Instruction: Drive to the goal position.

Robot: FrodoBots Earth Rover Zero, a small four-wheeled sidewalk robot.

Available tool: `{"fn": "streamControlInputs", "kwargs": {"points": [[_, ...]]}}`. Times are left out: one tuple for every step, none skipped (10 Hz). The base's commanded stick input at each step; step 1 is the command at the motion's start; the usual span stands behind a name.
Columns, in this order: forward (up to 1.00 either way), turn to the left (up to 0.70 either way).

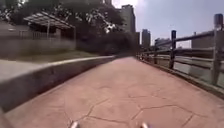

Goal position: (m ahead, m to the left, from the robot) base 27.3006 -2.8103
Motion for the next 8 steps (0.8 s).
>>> {"fn": "streamControlInputs", "kwargs": {"points": [[0.7, 0.0], [0.7, -0.13], [0.7, -0.35], [0.7, -0.35], [0.7, -0.35], [0.7, -0.35], [0.7, -0.35], [0.7, -0.35]]}}
